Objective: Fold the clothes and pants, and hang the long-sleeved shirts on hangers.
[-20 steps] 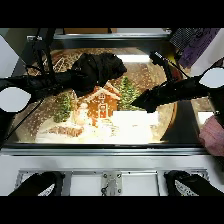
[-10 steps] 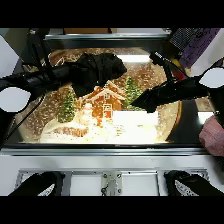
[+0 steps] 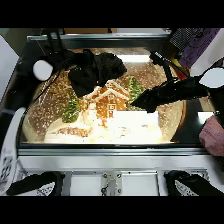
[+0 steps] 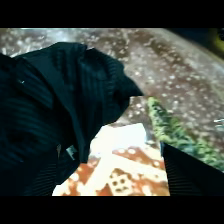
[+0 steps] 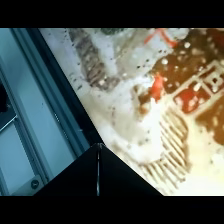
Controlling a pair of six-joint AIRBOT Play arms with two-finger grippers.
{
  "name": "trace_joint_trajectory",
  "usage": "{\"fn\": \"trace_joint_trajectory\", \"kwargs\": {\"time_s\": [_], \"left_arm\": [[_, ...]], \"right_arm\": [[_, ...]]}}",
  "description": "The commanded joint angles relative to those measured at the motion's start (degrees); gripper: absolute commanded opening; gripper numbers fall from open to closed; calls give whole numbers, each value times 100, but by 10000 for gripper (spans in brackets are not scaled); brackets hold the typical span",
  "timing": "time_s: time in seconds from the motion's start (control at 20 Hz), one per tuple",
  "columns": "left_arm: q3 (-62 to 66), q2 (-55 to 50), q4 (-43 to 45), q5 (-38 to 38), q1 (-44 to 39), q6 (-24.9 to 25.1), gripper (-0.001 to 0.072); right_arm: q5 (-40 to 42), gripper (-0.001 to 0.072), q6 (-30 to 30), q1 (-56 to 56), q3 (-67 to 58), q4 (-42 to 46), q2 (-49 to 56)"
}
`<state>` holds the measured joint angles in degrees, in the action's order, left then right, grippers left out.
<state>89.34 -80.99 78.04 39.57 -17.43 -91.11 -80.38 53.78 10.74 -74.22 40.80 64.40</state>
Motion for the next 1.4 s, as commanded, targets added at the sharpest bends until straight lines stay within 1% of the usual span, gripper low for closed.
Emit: {"fn": "trace_joint_trajectory", "kwargs": {"time_s": [0.0,0.15,0.25,0.35,0.5,0.55,0.6,0.65,0.7,0.8,0.85,0.95,1.05,1.1,1.2,1.3,1.35], "left_arm": [[1231,-2000,20,459,326,122,681],[2262,-3451,-26,675,240,118,681],[2734,-4037,-15,688,127,118,681],[2957,-4374,-11,496,11,118,681],[2623,-4428,-9,-61,-55,109,680],[2575,-4426,-9,-83,-55,61,661],[2603,-4426,-11,2,-55,-13,431],[2706,-4426,-13,190,-55,-44,181],[2850,-4411,-13,437,-42,-42,18],[3042,-4186,-4,876,-39,-37,14],[2990,-3915,-2,931,-44,-17,14],[2616,-3165,2,758,-76,39,14],[2341,-2385,7,835,-190,140,14],[2225,-2004,7,968,-295,249,14],[1954,-1368,7,1384,-601,442,14],[1547,-802,2,1871,-1069,503,14],[1287,-542,0,2166,-1370,505,14]], "right_arm": [[0,20,2,4,2,-2,2],[0,20,2,4,2,0,2],[0,20,2,4,2,0,2],[0,20,2,4,2,-2,2],[0,20,2,4,2,0,2],[0,20,2,4,2,-2,2],[0,20,2,4,2,-2,2],[0,20,2,4,2,-2,2],[0,20,4,4,2,-2,2],[-2,20,4,4,2,-42,2],[2,20,2,4,2,-138,2],[-26,20,9,7,2,-238,2],[-374,20,24,4,2,-310,2],[-393,18,28,4,0,-304,2],[-313,16,339,-149,-70,-332,-24],[-160,16,476,-601,-251,-321,-149],[50,16,553,-870,-304,-302,-278]]}}
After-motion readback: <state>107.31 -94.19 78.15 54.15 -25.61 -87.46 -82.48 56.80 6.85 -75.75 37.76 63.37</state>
